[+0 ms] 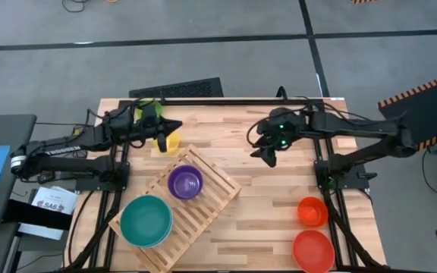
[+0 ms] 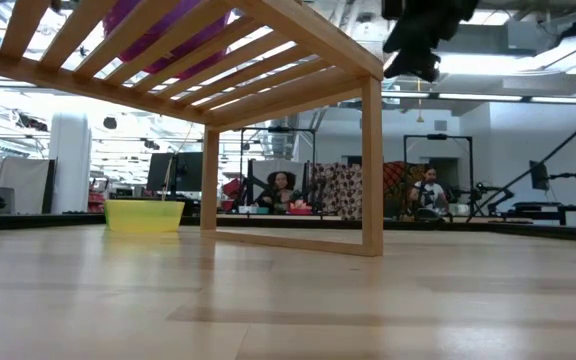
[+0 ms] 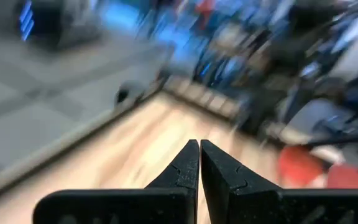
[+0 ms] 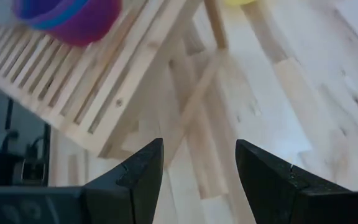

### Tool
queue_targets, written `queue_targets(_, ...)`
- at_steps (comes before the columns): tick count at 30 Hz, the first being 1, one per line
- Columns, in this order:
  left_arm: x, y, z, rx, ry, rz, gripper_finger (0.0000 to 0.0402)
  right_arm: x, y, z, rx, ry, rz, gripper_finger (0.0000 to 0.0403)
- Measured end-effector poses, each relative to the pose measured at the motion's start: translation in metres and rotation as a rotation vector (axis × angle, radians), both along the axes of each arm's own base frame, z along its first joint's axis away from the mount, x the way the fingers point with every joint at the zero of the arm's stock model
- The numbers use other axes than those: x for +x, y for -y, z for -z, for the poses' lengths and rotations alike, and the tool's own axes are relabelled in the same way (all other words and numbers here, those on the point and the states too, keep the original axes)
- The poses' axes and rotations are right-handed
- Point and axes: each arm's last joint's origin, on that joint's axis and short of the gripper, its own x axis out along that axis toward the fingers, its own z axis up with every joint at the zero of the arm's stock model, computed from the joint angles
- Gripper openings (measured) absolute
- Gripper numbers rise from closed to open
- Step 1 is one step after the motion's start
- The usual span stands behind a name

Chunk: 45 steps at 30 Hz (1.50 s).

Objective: Place and stack bowls onto a shelf
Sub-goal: Stack the small yellow bowl on the shelf on top of the small violet bowl on the shelf

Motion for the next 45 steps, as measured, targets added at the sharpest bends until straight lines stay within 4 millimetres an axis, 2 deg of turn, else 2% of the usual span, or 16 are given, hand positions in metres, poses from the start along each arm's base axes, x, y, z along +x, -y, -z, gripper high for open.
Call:
queue_targets(3, -0.008, -0.013, 0.01, -0.158, -0.204, -0.122, 0.0, -0.001, 0.0, 0.0, -0.017, 0.031, 0.04, 0.0225)
queue_targets(6, -0.014, -0.025, 0.03, -0.293, -0.431, -0.219, 0.0005, 0.003, 0.001, 0.001, -0.041, 0.047, 0.053, 0.0225)
queue_targets(11, -0.024, -0.035, 0.062, -0.489, -0.714, -0.343, 0.0049, 0.012, 0.003, 0.008, -0.04, 0.036, 0.052, 0.0225)
queue_targets(19, -0.016, -0.055, 0.085, -0.569, -0.828, -0.49, 0.0143, 0.024, 0.003, 0.019, -0.036, 0.004, 0.042, 0.0225)
queue_targets(26, -0.009, -0.074, 0.111, -0.645, -0.943, -0.605, 0.0168, 0.025, 0.003, 0.016, -0.03, 0.028, 0.05, 0.0225)
queue_targets(32, -0.003, -0.081, 0.131, -0.751, -1.021, -0.575, 0.0167, 0.025, 0.0, 0.016, -0.02, 0.029, 0.046, 0.0225)
queue_targets(36, -0.002, -0.082, 0.142, -0.783, -1.053, -0.578, 0.0153, 0.026, -0.005, 0.016, -0.018, 0.028, 0.031, 0.0225)
queue_targets(39, -0.007, -0.079, 0.151, -0.816, -1.075, -0.577, 0.0119, 0.027, -0.009, 0.016, -0.014, 0.03, 0.019, 0.0225)
queue_targets(43, -0.012, -0.075, 0.158, -0.817, -1.112, -0.56, 0.0031, 0.027, -0.014, 0.016, -0.017, 0.031, 0.01, 0.0225)
queue_targets(45, -0.012, -0.074, 0.156, -0.824, -1.099, -0.528, 0.0012, 0.027, -0.015, 0.016, -0.03, 0.03, 0.016, 0.0225)
